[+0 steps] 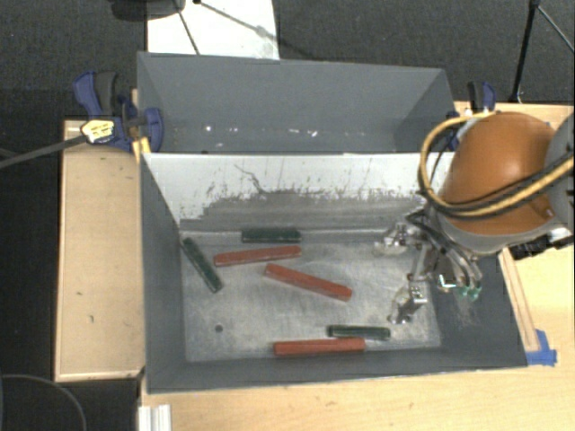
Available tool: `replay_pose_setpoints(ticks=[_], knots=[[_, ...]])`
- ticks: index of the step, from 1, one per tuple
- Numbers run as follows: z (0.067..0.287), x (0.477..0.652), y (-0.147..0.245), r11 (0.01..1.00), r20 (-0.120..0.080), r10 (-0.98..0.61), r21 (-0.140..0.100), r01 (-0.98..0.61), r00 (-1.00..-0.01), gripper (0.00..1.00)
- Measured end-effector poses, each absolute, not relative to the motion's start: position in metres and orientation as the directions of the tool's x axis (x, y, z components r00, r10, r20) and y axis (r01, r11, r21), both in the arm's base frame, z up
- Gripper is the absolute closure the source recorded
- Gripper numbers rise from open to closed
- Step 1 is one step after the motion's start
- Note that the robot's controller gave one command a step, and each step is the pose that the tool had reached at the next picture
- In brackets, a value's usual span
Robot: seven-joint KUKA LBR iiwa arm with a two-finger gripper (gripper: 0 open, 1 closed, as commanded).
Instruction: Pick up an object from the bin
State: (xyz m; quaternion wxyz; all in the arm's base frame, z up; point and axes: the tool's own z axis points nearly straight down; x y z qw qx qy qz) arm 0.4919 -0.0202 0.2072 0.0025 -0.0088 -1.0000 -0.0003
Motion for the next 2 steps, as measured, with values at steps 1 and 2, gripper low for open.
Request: replay_pose_setpoints(ticks=[1, 2], knots=[[0.21, 0.494, -0.02, 1.0, -0.002, 0.017, 0.0, 0.017, -1.0, 0.0], [0.169, 0.5, -0.021, 0.998, -0.009, -0.059, -0.001, -0.059, -0.998, 0.0]])
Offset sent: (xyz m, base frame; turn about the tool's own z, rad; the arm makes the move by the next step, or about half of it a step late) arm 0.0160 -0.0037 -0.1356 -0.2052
